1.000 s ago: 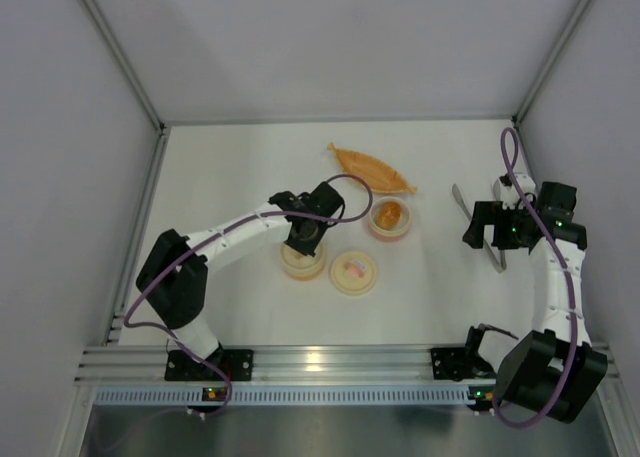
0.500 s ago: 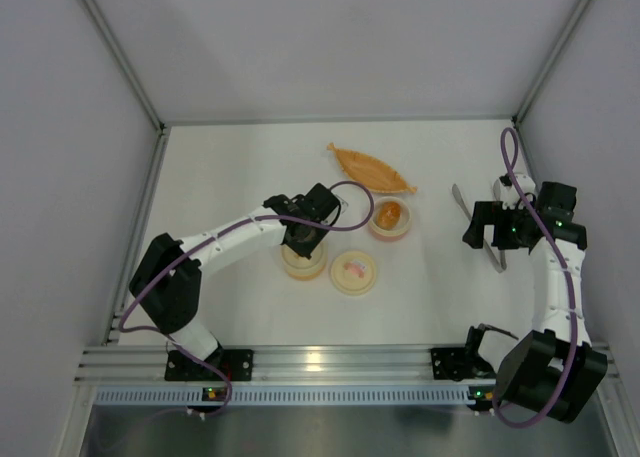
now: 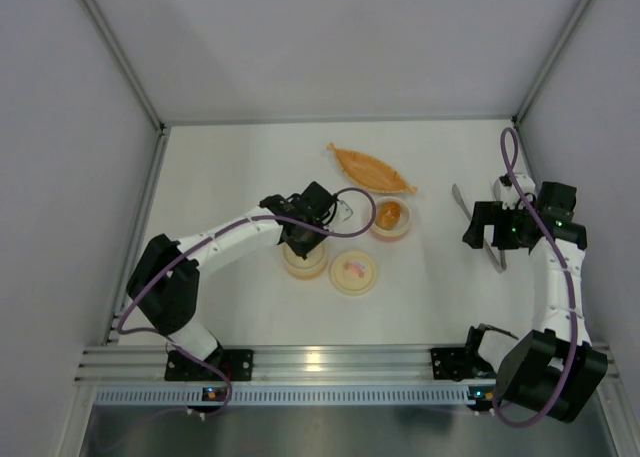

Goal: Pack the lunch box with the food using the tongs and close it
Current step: Close the box lid on the packing box.

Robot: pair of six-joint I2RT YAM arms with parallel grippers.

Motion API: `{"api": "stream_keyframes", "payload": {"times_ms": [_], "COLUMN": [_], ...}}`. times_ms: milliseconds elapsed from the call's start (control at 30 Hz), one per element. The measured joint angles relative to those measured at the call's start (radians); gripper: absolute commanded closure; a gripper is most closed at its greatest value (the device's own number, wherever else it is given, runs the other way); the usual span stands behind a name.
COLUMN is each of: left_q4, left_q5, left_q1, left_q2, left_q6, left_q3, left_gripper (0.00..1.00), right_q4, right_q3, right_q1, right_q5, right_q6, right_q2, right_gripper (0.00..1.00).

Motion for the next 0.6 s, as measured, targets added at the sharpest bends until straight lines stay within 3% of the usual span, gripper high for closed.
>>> {"api": "stream_keyframes", "payload": {"times_ms": [600], "left_q4": [-0.020], "left_q5": [0.285], "left_q1": [0.106], "left_q2": [-0.010], "left_q6": [0.358], "left_q3": [-0.005], "left_gripper": [0.98], "right_q4": [0.000], "right_q3": [0.000], "right_q1": [0.000], "right_q5": [0.000], "right_q6": [0.000], "right_q2": [0.001], "right_gripper": [0.01]}}
